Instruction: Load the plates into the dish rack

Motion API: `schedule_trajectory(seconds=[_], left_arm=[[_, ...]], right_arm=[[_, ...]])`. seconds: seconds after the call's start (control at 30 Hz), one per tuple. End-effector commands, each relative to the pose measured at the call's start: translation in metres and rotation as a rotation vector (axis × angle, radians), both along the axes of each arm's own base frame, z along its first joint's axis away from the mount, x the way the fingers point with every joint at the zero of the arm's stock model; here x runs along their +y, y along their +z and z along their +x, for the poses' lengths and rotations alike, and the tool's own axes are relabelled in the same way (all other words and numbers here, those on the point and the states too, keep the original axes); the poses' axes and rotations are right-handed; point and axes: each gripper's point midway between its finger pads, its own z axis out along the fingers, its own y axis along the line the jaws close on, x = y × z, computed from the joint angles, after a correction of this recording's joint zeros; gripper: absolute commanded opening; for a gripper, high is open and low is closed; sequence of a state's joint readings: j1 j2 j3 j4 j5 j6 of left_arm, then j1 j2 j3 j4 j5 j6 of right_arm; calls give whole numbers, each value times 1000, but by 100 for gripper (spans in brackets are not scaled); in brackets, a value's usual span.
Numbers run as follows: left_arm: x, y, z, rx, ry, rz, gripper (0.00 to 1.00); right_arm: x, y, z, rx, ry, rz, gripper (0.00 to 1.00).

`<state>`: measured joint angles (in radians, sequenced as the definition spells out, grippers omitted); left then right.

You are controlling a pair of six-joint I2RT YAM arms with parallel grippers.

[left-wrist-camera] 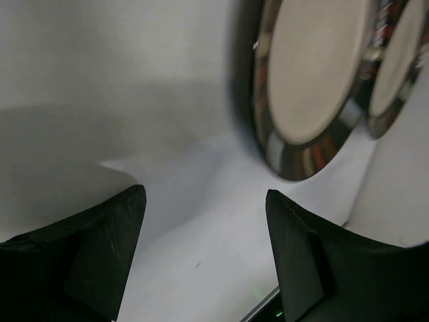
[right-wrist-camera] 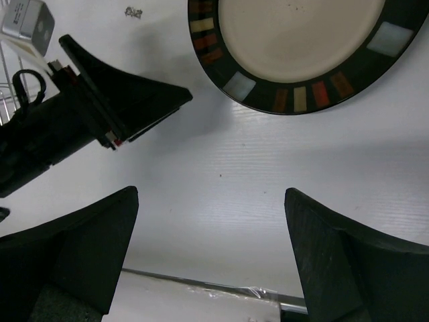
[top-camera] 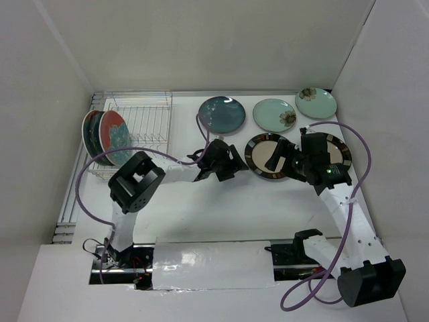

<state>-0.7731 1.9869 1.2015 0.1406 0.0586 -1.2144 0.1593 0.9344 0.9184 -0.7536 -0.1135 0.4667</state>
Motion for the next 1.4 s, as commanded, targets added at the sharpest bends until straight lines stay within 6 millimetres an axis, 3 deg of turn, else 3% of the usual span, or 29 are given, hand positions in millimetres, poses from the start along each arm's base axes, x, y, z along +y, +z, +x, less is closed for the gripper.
schedule_trajectory(seconds=[0.0, 0.07, 0.13, 0.23, 0.27, 0.37, 0.47, 0.5, 0.53, 0.6, 0.67, 0.7, 0.73, 0.8, 0.83, 0.9, 0.93, 0.97, 1.0, 1.07, 1.1, 1.17, 1.2, 1.27, 1.37], left_arm=[[-36, 18, 24, -34, 54, -182, 84], [-48, 19, 33, -26, 76, -251, 84], [-57, 0, 39, -2, 88, -274, 83], [-71, -9, 44, 30, 111, -311, 82], [-71, -24, 45, 52, 119, -299, 80], [-73, -32, 54, 49, 157, -309, 76], [-72, -38, 55, 68, 180, -309, 58], [-72, -31, 57, 54, 187, -317, 43], [-67, -35, 54, 48, 187, -296, 36], [-61, -24, 51, 14, 172, -274, 17], [-53, -15, 48, -30, 157, -249, 7], [-49, -6, 48, -55, 158, -245, 2], [-46, 21, 48, -94, 155, -260, 0], [-33, 33, 43, -152, 136, -205, 0], [-27, 70, 46, -207, 131, -229, 0], [-13, 87, 40, -270, 98, -152, 0], [-2, 99, 43, -301, 107, -125, 0], [9, 139, 43, -366, 111, -139, 0], [19, 142, 37, -398, 79, -68, 0], [45, 176, 45, -494, 103, -17, 0], [63, 213, 41, -598, 98, 5, 0], [102, 234, 44, -674, 157, 72, 0], [123, 266, 36, -761, 163, 87, 0], [165, 284, 40, -809, 217, 160, 0], [228, 332, 37, -944, 309, 335, 0]], right_arm=[[2, 20, 0, -42, -2, 25, 96], [2, 20, 0, -42, -2, 25, 96], [2, 24, 1, -51, -2, 26, 96], [0, 24, 2, -52, -9, 20, 96], [0, 26, 1, -52, -9, 20, 96], [-1, 23, 3, -44, -16, 13, 95], [-4, 23, 4, -45, -38, 5, 96], [-5, 22, 2, -36, -38, 3, 96], [-5, 22, 2, -36, -38, 3, 96], [-5, 15, -1, -24, -38, 1, 96], [-5, 13, -1, -24, -38, 1, 96], [-6, 15, -2, -35, -31, -4, 96], [-6, 15, -2, -35, -31, -4, 96], [-6, 15, -2, -37, -23, -12, 96], [-6, 15, -2, -37, -23, -12, 96], [-6, 14, -2, -40, -16, -20, 96], [-6, 16, 1, -52, -16, -18, 97], [-6, 16, 1, -52, -16, -18, 97], [-7, 17, 1, -51, -18, -12, 97], [-5, 19, 2, -60, -11, -3, 96], [-4, 20, 4, -71, -11, -2, 97], [-3, 18, 4, -68, -3, 5, 96], [0, 20, 5, -76, 7, 16, 96], [2, 17, 5, -67, 21, 15, 97], [3, 17, 8, -67, 28, 21, 96]])
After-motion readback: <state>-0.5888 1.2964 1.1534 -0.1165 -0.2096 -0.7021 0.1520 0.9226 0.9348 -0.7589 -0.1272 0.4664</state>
